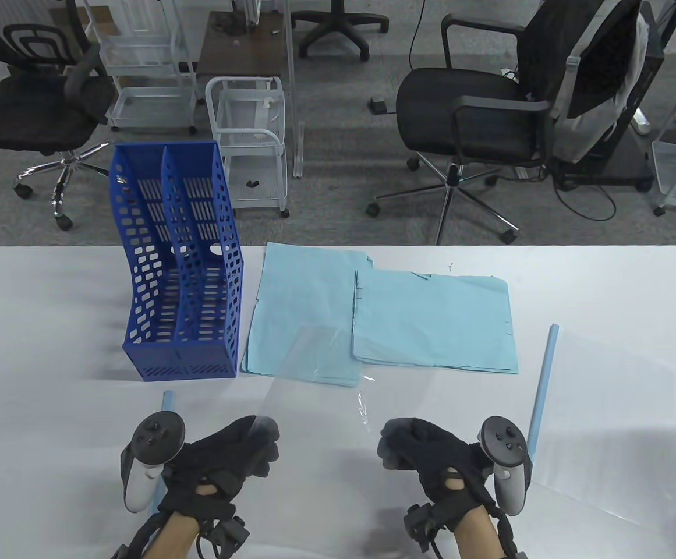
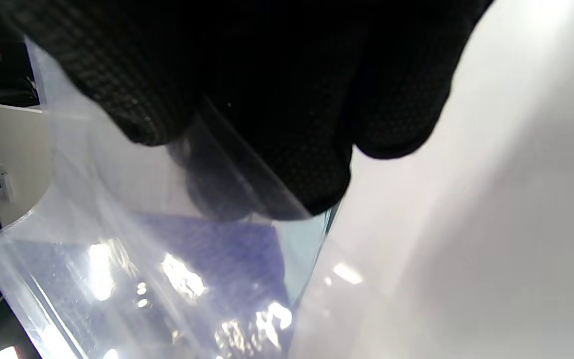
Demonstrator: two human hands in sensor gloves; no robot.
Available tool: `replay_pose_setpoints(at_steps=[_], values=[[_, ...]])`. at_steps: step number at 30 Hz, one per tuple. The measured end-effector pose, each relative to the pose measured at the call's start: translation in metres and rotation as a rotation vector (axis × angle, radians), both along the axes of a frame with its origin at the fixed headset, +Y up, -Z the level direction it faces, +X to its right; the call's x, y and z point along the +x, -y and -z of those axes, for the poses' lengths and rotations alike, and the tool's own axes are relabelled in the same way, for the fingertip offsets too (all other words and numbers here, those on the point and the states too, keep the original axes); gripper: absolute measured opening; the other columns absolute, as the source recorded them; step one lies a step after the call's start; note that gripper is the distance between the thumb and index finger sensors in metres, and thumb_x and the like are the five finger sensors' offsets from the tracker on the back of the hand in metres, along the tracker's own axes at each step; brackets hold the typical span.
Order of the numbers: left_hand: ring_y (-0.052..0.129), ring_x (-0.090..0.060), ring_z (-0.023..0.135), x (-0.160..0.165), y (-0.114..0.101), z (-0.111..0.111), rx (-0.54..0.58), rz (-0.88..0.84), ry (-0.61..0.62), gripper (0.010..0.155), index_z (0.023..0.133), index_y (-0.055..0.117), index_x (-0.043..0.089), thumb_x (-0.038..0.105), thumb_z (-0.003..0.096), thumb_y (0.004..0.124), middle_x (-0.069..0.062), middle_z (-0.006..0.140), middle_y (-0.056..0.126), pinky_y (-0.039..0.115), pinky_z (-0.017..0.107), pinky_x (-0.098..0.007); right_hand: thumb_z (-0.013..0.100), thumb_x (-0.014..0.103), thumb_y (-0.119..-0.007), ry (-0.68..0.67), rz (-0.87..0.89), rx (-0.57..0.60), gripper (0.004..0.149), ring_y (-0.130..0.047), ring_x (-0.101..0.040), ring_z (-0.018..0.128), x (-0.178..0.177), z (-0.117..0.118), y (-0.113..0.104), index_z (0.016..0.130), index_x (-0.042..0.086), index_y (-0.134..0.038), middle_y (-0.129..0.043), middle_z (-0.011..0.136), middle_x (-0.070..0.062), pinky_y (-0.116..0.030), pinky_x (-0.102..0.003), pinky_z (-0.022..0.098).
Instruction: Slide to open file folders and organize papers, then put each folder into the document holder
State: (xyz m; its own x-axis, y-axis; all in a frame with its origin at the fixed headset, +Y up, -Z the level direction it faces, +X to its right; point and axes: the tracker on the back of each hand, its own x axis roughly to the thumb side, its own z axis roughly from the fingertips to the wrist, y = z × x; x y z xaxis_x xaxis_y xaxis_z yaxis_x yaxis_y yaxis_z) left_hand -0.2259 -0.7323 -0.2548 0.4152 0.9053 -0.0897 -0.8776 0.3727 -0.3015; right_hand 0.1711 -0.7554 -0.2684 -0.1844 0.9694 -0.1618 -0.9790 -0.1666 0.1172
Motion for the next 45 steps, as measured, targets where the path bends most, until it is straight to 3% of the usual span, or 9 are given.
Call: replay_pose_setpoints(at_steps=[4,10,12,16,18,22,28,35,45], values=[[0.086,-0.034,0.091,0.006,-0.014,-0.010,0.133,0.268,-0.126,0.073,0.110,0.060,0.026,0.046,0.0455,0.088,-0.007,0.107,0.075,0.071,0.069,-0.055,0.033,0.044,-0.092,0.018,-0.082,0.006,0.042,-0.110,-0.015,0.038,0.003,-0.004,-0.009,0.067,0.021,-0.096,-0.111,0.050,0.003,-0.092,-0.039,0.043],[0.092,-0.032,0.086,0.022,-0.031,-0.023,0.270,0.294,-0.134,0.070,0.108,0.066,0.026,0.046,0.0445,0.089,-0.006,0.105,0.080,0.076,0.065,-0.052,0.030,0.046,-0.095,0.013,-0.154,0.021,0.042,-0.111,-0.014,0.034,-0.008,-0.009,-0.015,0.063,0.021,-0.098,-0.112,0.046,0.004,-0.093,-0.038,0.041],[0.098,-0.031,0.079,0.033,-0.031,-0.022,0.262,0.263,-0.058,0.065,0.105,0.073,0.025,0.045,0.0447,0.089,-0.006,0.100,0.087,0.080,0.061,-0.051,0.029,0.048,-0.095,0.017,-0.172,0.020,0.042,-0.111,-0.014,0.033,-0.013,-0.010,-0.015,0.063,0.022,-0.098,-0.112,0.045,0.005,-0.093,-0.038,0.041],[0.099,-0.032,0.077,0.067,-0.012,-0.017,0.057,0.150,0.220,0.063,0.104,0.074,0.024,0.047,0.0465,0.086,-0.007,0.098,0.089,0.081,0.060,-0.051,0.029,0.050,-0.095,0.030,-0.198,0.008,0.043,-0.110,-0.013,0.031,-0.027,-0.012,-0.006,0.061,0.022,-0.098,-0.112,0.043,0.006,-0.093,-0.037,0.040],[0.098,-0.033,0.079,0.080,-0.003,-0.020,0.006,0.108,0.266,0.065,0.105,0.072,0.024,0.049,0.0465,0.086,-0.008,0.099,0.087,0.080,0.061,-0.052,0.028,0.050,-0.094,0.031,-0.200,0.003,0.043,-0.110,-0.012,0.031,-0.034,-0.013,-0.003,0.061,0.022,-0.098,-0.111,0.043,0.007,-0.093,-0.037,0.040],[0.100,-0.034,0.076,0.094,0.008,-0.030,0.003,0.147,0.264,0.068,0.106,0.071,0.025,0.059,0.0471,0.075,-0.009,0.098,0.088,0.081,0.058,-0.052,0.027,0.052,-0.094,0.004,-0.187,0.007,0.044,-0.109,-0.011,0.029,-0.047,-0.015,0.000,0.060,0.023,-0.098,-0.111,0.041,0.007,-0.094,-0.036,0.039],[0.106,-0.030,0.066,0.104,0.002,-0.046,0.046,0.311,0.239,0.087,0.104,0.065,0.013,0.067,0.0389,0.087,-0.010,0.091,0.091,0.087,0.051,-0.049,0.026,0.054,-0.093,-0.074,-0.136,-0.015,0.046,-0.110,-0.011,0.030,-0.069,-0.020,0.006,0.060,0.023,-0.097,-0.111,0.041,0.008,-0.094,-0.036,0.039],[0.115,-0.021,0.045,0.098,0.004,-0.044,0.059,0.341,0.126,0.071,0.095,0.077,0.009,0.052,0.0399,0.092,-0.006,0.071,0.103,0.095,0.037,-0.042,0.027,0.054,-0.090,-0.158,-0.091,-0.007,0.047,-0.111,-0.012,0.034,-0.080,-0.019,0.009,0.062,0.022,-0.096,-0.111,0.045,0.007,-0.093,-0.037,0.042],[0.115,-0.019,0.027,0.060,0.003,-0.038,-0.001,0.085,0.043,0.052,0.086,0.088,0.011,0.042,0.0451,0.083,-0.005,0.054,0.110,0.095,0.025,-0.041,0.032,0.050,-0.090,-0.179,-0.133,0.072,0.044,-0.110,-0.015,0.036,-0.073,-0.011,-0.010,0.064,0.021,-0.096,-0.111,0.047,0.005,-0.091,-0.039,0.044]])
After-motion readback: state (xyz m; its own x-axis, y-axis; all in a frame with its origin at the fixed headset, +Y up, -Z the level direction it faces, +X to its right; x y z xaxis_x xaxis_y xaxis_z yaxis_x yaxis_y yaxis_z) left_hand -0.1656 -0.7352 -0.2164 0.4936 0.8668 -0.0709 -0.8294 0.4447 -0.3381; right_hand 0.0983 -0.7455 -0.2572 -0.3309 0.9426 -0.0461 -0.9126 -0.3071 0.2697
